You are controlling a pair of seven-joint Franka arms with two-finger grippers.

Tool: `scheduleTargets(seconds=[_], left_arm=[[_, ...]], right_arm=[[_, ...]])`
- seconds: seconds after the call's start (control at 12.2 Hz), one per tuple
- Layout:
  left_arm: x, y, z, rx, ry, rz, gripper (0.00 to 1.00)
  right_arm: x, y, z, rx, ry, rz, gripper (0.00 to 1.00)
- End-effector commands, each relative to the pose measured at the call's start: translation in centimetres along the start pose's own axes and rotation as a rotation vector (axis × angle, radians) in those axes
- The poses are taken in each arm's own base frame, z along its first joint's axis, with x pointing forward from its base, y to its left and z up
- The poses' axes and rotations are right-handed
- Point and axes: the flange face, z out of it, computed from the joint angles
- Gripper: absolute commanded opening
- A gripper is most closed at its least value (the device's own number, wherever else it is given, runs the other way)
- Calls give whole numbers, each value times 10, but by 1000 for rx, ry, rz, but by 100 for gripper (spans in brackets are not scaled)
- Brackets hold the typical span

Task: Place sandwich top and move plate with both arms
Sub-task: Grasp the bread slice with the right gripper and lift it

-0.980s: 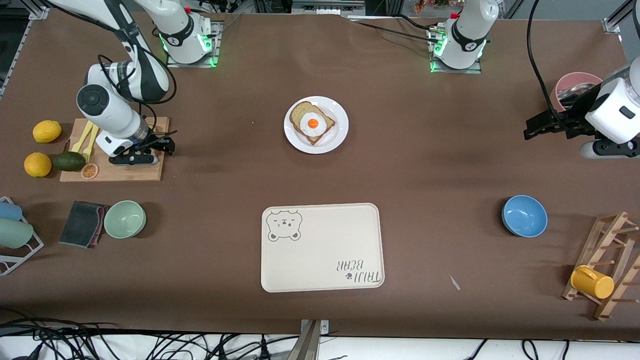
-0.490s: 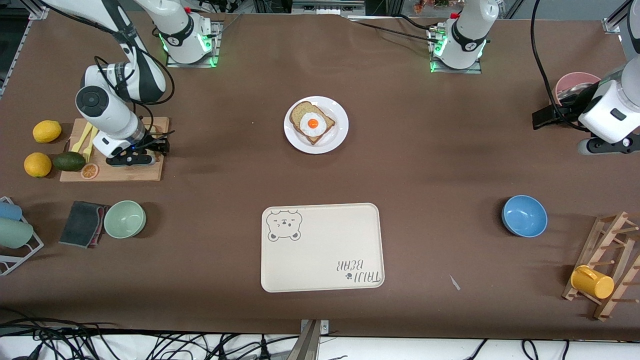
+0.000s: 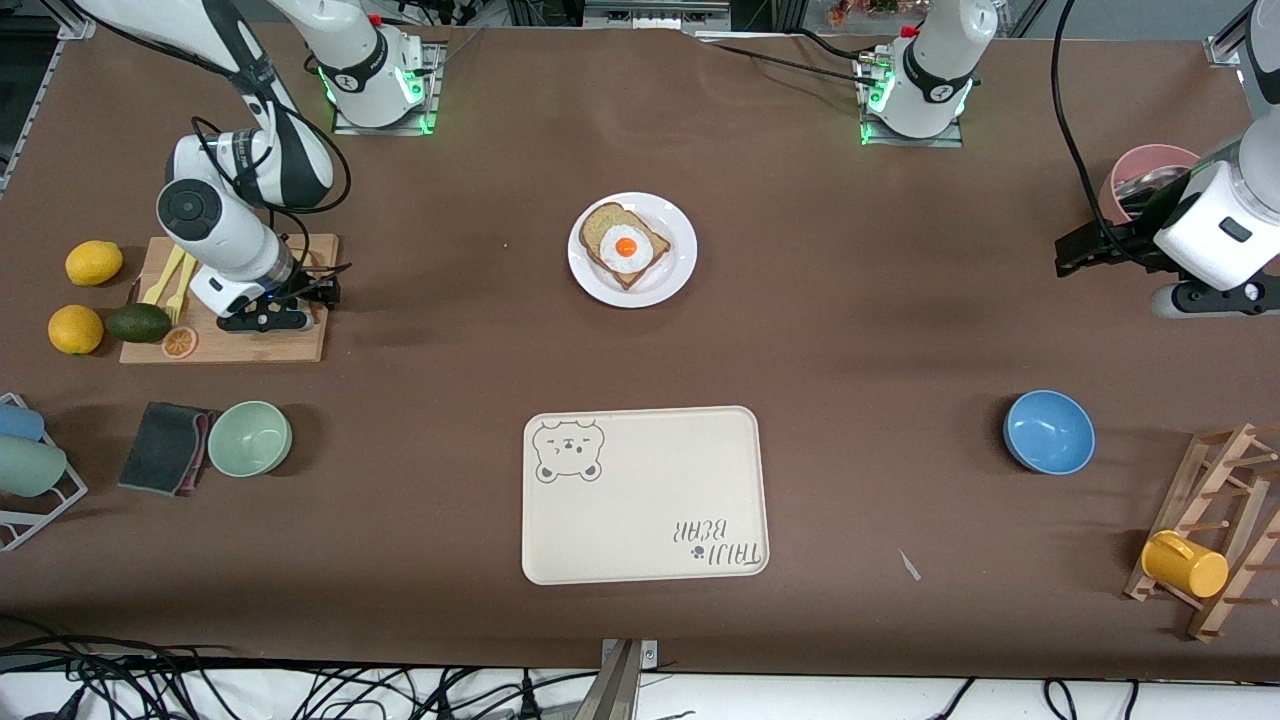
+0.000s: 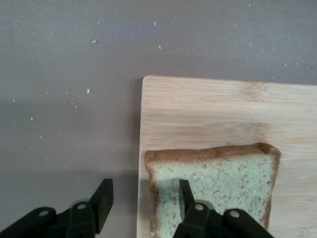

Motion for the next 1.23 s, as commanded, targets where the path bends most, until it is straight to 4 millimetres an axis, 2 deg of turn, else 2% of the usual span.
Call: scheduleTargets(seconds=[0.0,0.25,0.49,0.74,0.98,1.14], left_arm=[[5,2,-3,-57,14,3,100],[4,9,-5,-59,18,13,100],[4,8,-6,-61,20,13,100],[4,8,-6,-63,19,12,100],[5,5,-5,-63,18,5,100],[5,6,-5,-63,19,8,100]], right_arm=[[0,3,0,-13,5,10,60],[-3,6,13,-20,-22,1,57],[-4,5,14,-60,-39,-7,54],[-4,3,15,-75,-41,3,38],[-5,4,18,-75,-49,5,28],[-4,1,18,-80,-58,37,19]])
